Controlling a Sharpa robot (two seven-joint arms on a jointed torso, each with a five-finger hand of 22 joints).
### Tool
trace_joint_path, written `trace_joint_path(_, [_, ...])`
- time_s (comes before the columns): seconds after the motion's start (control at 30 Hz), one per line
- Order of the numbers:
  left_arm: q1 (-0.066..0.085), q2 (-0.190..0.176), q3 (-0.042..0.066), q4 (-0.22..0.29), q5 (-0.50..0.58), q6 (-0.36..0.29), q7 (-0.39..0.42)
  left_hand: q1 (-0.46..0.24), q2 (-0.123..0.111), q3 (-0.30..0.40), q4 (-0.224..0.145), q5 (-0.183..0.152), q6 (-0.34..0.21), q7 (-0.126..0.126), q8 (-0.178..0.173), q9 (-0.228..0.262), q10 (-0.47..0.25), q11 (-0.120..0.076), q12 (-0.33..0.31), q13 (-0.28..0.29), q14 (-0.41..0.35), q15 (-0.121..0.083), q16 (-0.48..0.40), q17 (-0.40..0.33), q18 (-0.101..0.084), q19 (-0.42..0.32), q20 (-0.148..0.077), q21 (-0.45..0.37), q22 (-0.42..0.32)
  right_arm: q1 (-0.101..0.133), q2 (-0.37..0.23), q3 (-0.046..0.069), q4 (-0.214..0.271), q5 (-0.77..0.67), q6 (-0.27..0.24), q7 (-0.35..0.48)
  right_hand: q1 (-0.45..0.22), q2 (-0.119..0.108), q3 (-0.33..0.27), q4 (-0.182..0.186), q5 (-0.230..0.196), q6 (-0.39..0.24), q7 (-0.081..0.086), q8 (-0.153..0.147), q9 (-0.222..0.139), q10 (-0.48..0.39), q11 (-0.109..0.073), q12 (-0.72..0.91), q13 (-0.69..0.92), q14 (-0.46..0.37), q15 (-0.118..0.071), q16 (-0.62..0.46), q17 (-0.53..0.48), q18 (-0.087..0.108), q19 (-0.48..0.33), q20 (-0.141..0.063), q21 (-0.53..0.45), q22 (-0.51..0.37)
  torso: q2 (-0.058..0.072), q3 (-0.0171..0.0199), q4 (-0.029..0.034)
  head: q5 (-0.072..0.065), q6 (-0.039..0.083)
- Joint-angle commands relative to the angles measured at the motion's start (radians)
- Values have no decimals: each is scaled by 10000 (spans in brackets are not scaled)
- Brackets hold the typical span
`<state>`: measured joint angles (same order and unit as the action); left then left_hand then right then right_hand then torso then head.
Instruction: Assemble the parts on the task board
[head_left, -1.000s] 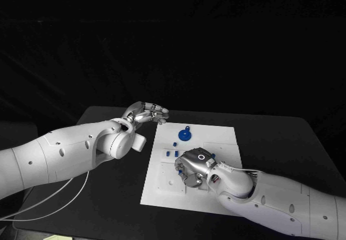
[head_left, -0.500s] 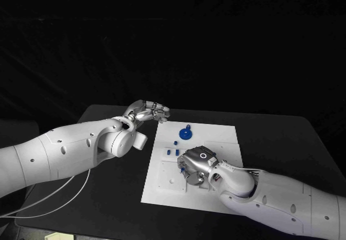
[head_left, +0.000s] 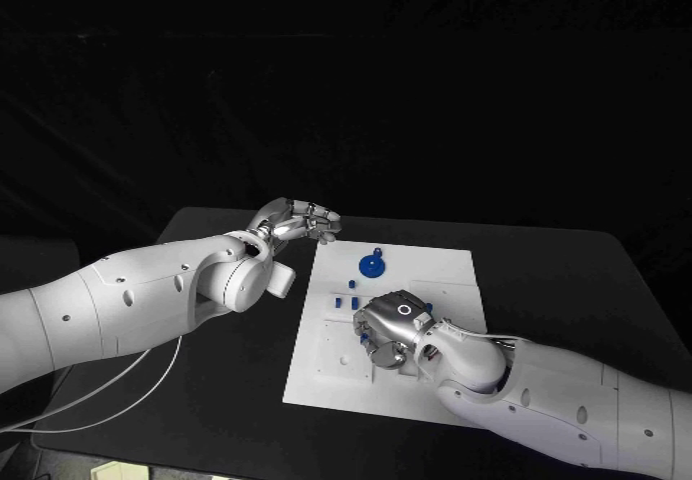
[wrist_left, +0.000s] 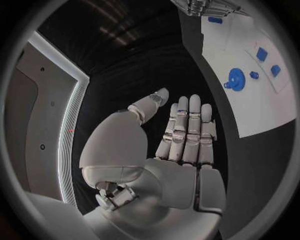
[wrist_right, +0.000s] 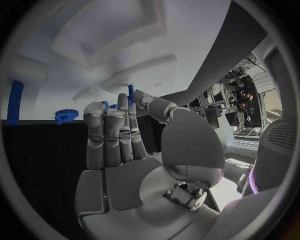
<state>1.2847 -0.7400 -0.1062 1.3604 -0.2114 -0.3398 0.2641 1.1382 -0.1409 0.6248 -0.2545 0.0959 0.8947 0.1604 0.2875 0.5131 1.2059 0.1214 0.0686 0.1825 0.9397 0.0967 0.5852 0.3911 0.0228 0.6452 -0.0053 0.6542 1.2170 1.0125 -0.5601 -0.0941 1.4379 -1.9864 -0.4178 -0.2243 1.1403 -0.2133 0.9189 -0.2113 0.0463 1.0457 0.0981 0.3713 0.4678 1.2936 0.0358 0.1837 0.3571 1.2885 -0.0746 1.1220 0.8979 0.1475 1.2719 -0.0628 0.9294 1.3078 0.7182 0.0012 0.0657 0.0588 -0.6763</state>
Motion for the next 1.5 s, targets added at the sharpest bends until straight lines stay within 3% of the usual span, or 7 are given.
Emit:
trace_joint_path(0.03, [14,24,7,16,58,29,105,-36,62,-36,15,-9,-67,-27,38,-10,-60,-13,41,-15,34,31,-49,12,207,26,48,-35,10,-8,20,-15,0,-111,184,11,61,-2,47,4,69,70,33,33,14,69,-31,-15,6,30,-41,-62,-13,1143,10,-31,0,102,-5,-8,3,7,-20])
trace_joint_path(0.83, [14,20,7,21,58,63,89,-46,60,-40,29,-13,-79,-25,38,-16,-65,-9,37,-19,35,36,-87,38,207,25,53,-49,16,-8,105,-81,-49,-242,657,-164,51,6,42,-1,71,63,37,24,15,66,-28,-33,5,31,-38,-73,-20,1143,11,-32,-9,101,-7,1,-3,25,-62])
trace_joint_path(1.17, [14,43,7,20,58,76,73,-48,63,-40,33,-14,-79,-25,39,-17,-66,-9,36,-20,37,37,-95,44,207,25,53,-52,18,-10,291,-290,-258,-127,636,-119,12,-13,32,6,105,26,53,-6,7,25,-10,-80,-6,20,-22,-94,-32,1143,-3,-22,-29,99,-6,-4,9,18,-79])
trace_joint_path(1.23, [14,35,7,24,58,92,61,-48,63,-40,33,-14,-79,-25,39,-17,-66,-9,36,-20,37,37,-96,45,207,25,53,-53,18,-10,282,-298,-285,-10,555,-99,-46,-118,13,23,195,-94,103,-82,-23,-103,34,-173,-42,12,20,-108,-41,1143,-13,-8,-45,98,-7,-4,9,20,-85])
trace_joint_path(1.3, [14,27,7,27,58,104,56,-50,63,-42,35,-16,-80,-24,39,-17,-66,-9,36,-20,37,37,-100,48,207,25,54,-54,19,-10,256,-300,-301,112,457,-48,-190,-381,-107,79,411,-411,240,-269,-99,-418,160,-383,-131,19,138,-112,-48,1143,-2,7,-60,96,-12,-5,-3,34,-90])
trace_joint_path(1.4, [14,24,7,32,58,102,51,-52,61,-43,37,-19,-82,-23,39,-18,-69,-8,35,-21,36,38,-106,52,207,24,55,-56,20,-9,227,-300,-321,236,366,-18,-279,-724,-226,232,281,-750,397,-462,-183,-764,305,-616,-240,30,275,-117,-60,1143,26,7,-96,78,-15,-10,-10,33,-94])
trace_joint_path(1.5, [15,18,7,29,58,105,46,-55,59,-45,40,-21,-84,-22,39,-19,-70,-7,34,-22,36,39,-113,56,207,23,56,-59,21,-9,168,-301,-277,308,234,13,-324,-822,-478,241,219,-1001,508,-591,-250,-1016,408,-796,-345,33,385,-111,-68,1143,32,-6,-139,68,-13,-8,-8,36,-91])
